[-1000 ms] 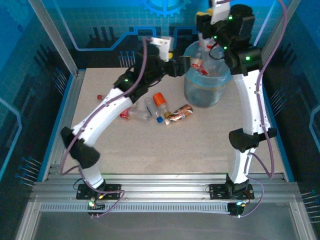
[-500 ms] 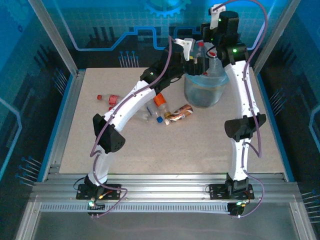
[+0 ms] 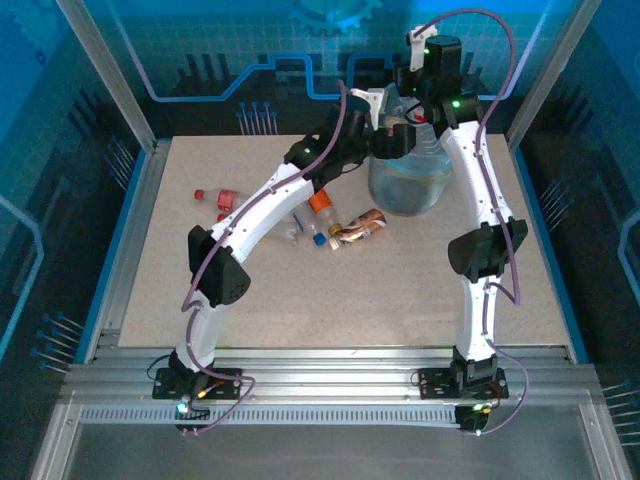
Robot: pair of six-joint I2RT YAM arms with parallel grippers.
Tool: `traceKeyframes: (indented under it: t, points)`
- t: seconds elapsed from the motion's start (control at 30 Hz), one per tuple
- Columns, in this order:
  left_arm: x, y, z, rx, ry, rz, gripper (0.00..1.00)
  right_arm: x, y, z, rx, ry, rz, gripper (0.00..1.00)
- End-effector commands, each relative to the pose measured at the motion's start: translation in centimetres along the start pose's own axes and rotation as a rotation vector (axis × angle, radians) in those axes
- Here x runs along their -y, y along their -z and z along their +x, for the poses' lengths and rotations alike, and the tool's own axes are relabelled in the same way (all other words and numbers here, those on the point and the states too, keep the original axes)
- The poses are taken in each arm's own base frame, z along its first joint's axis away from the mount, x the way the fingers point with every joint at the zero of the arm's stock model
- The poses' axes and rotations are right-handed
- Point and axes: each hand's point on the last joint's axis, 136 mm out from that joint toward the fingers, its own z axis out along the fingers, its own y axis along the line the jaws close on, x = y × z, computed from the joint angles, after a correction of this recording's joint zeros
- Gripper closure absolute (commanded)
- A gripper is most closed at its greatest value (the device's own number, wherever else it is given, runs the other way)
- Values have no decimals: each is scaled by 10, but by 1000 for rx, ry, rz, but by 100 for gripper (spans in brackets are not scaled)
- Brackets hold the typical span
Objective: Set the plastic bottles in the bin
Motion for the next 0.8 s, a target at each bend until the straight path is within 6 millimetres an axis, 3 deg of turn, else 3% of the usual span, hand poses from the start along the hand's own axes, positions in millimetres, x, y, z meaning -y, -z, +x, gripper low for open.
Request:
traceKeyframes:
  t: [0.0, 0.1, 0.43, 0.63, 0.77]
  points:
    - [5, 4, 0, -5, 15, 8, 16, 2, -11, 56, -185, -21, 1, 86]
    - [4, 3, 3, -12, 12, 3, 16, 3, -13, 59, -192, -32, -2, 86]
    - [2, 4, 4, -20, 5, -6, 15, -2, -14, 37, -125, -32, -33, 84]
    - [-1, 5, 5, -19, 0, -16, 15, 3, -21, 57, -186, -28, -29, 83]
    - [-3, 6, 9, -28, 4, -23, 15, 3, -21, 60, -188, -38, -37, 83]
